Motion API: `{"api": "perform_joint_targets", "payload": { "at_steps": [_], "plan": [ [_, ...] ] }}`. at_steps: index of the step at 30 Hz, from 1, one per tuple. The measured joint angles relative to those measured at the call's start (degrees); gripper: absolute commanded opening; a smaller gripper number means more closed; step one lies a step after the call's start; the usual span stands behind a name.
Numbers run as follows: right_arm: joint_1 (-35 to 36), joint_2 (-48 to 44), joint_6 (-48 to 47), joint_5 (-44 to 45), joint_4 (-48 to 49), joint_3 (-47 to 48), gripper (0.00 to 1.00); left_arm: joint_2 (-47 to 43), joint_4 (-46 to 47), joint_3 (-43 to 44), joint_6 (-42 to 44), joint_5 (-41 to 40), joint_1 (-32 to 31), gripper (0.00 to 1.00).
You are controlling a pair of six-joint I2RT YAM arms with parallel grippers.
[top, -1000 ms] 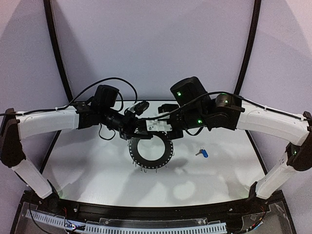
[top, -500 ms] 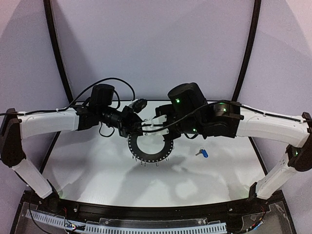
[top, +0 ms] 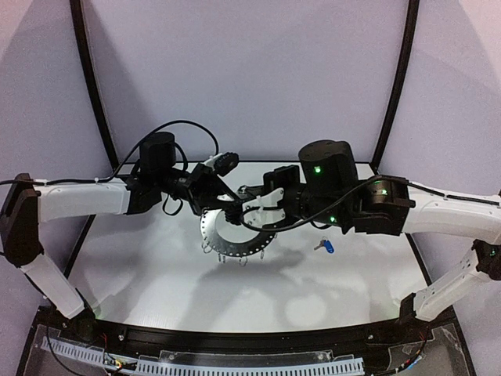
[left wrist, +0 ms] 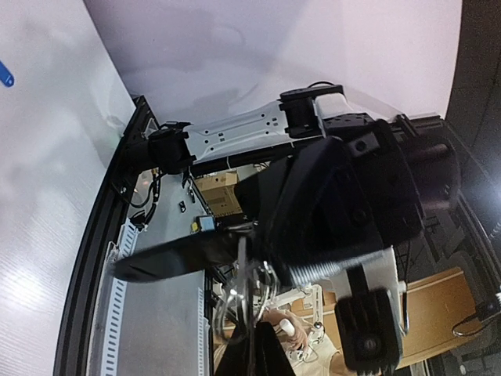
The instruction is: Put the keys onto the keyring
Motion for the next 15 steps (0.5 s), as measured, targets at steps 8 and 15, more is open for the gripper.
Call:
{"api": "perform_joint_targets", "payload": {
  "at_steps": [8,15],
  "plan": [
    [-0.15,-2.01,0.76,-2.43,0.07,-1.01,0.00,-0.42,0.17,0.00,2.82,1.55,0.13,0.01],
    [-2.60,-2.05,6.71,-8.22,0.96,-1.42,0.00,-1.70,-12.37,1.55,15.61,0.09,0.55,0.01]
  ]
}}
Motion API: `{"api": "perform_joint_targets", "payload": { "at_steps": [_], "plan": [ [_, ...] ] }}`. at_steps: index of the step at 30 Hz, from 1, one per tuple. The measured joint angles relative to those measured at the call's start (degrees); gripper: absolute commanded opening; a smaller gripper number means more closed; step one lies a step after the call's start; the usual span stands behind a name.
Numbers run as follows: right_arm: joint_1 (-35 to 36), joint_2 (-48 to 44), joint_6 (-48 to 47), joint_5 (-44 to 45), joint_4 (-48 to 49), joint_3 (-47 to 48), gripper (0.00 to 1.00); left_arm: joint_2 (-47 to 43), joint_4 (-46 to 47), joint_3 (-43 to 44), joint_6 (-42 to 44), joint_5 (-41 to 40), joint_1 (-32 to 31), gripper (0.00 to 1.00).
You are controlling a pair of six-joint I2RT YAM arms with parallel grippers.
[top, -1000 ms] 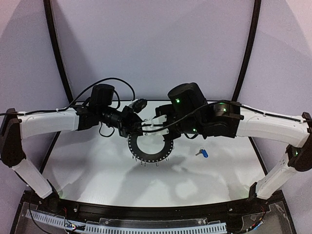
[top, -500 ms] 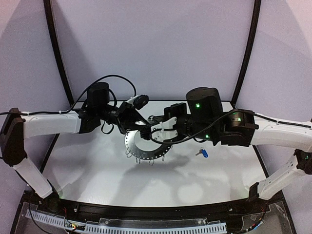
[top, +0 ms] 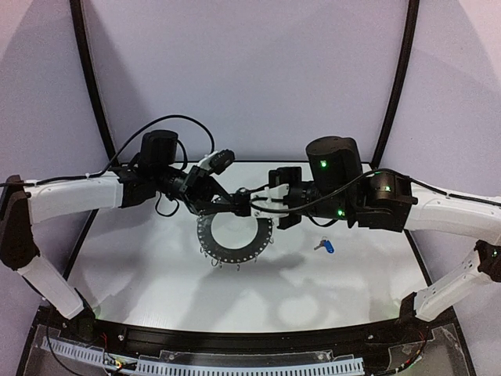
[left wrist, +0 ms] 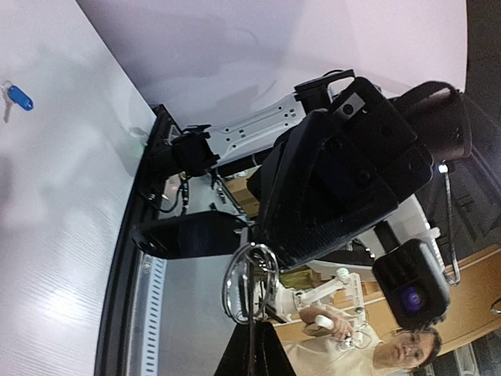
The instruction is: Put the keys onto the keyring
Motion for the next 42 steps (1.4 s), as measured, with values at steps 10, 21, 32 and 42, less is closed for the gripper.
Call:
{"api": "perform_joint_targets", "payload": {
  "at_steps": [10,21,32,42],
  "plan": [
    [-1.20,0.20,7.50,-5.35,-0.37,-0.59,0.00,-1.33,-21.09,4.52,19.65,-4.02,0.28,0.01],
    [0.24,2.12,8.83,-11.39,-1.49,-0.57,0.00,-0.33,-26.77,6.36,24.28,-13.44,6.29,0.99],
    [0.07,2.19,9.09,-11.41,-2.73,-0.55,0.00,-0.46,-27.30,6.29,34.51,-7.96,5.62,0.99],
    [-0.87,0.20,9.60,-18.18,-5.49,-0.55,0.00,-3.13,-24.68,5.97,50.93,1.95,5.62,0.98]
  ]
}}
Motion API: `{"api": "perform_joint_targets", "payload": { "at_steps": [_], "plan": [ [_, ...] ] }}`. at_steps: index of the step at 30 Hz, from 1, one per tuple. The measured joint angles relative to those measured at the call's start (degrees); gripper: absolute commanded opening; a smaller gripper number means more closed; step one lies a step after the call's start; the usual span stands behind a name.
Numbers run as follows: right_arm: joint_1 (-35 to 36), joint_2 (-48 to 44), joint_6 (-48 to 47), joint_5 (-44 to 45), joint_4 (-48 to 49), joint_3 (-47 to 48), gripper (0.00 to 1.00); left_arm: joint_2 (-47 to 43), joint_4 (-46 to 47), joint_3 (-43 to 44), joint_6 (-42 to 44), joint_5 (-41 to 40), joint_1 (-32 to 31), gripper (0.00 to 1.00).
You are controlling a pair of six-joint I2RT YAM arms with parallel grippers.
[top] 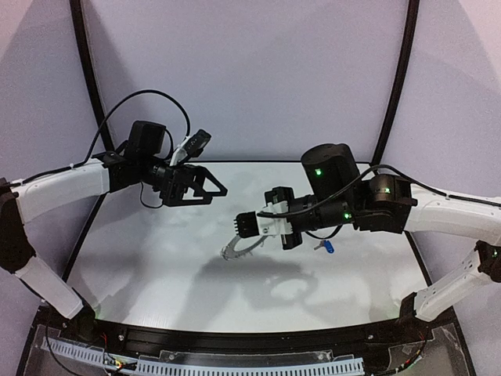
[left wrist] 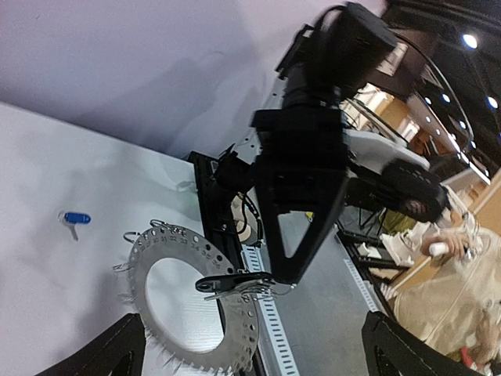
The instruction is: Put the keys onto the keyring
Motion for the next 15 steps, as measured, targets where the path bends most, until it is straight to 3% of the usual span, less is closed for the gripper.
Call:
{"api": "perform_joint_targets", "payload": {
  "at_steps": [5,7,12,15],
  "plan": [
    [-0.28,-0.55,-0.42,-2.23,-2.62,0.37,0.00,1.09,-1.16,3.04,7.32,4.66,-0.02,0.92],
    [-0.28,-0.55,-0.46,-2.21,-3.50,0.59,0.00,1.75,-1.70,4.09,8.61,5.31,-0.17,0.86],
    [-0.31,-0.52,-0.44,-1.51,-4.92,1.68,0.00,3.91,-4.61,4.57,10.51,3.76,-2.21,0.61],
    [-0.31,-0.52,-0.39,-1.51,-4.94,2.23,0.00,4.24,-6.73,4.33,11.13,2.43,-3.96,0.57]
  ]
}}
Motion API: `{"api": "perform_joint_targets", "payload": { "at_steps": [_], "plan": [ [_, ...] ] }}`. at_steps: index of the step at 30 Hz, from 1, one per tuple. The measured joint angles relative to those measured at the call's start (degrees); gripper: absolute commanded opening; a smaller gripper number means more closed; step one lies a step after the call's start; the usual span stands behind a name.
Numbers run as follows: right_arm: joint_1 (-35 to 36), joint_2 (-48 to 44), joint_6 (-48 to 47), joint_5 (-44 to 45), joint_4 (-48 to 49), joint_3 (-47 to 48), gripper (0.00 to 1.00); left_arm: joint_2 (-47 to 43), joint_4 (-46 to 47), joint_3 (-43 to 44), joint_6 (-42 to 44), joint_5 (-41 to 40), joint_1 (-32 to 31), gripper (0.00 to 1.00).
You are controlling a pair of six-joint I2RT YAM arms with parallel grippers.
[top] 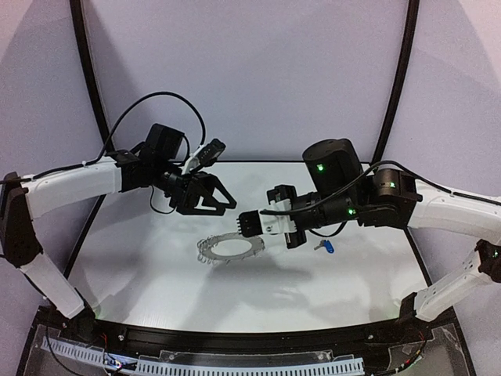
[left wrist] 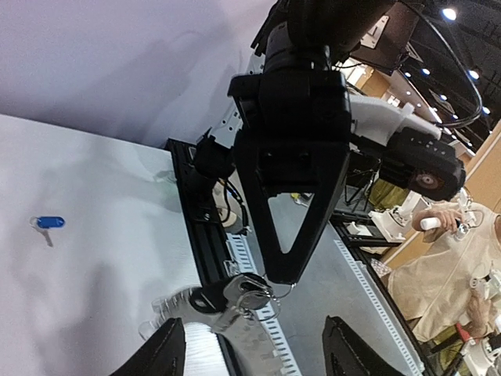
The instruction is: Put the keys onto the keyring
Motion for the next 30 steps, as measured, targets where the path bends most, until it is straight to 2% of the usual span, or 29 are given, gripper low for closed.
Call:
{"api": "perform_joint_targets", "payload": {
  "at_steps": [3,9,15,24,30],
  "plan": [
    [0.00,0.00,0.00,-0.07,-0.09,0.24,0.00,0.02,-0.37,-0.50,0.00,-1.01,-1.22,0.48],
    [0.00,0.02,0.00,-0.68,-0.92,0.37,0.00,2.36,-0.42,-0.28,-1.01,-1.20,-1.64,0.36],
    [0.00,0.02,0.04,-1.90,-2.29,0.37,0.00,7.78,-0.79,2.29,-2.12,0.26,-1.79,0.33],
    [0.00,0.09,0.26,-2.21,-2.89,1.11,0.00,7.93,-7.89,4.61,4.13,0.37,-3.41,0.24],
    [0.00,0.09,0.76,-2.21,-2.89,1.20,0.00,7.89,-10.60,4.61,6.49,-0.39,-3.54,0.21]
  ]
}}
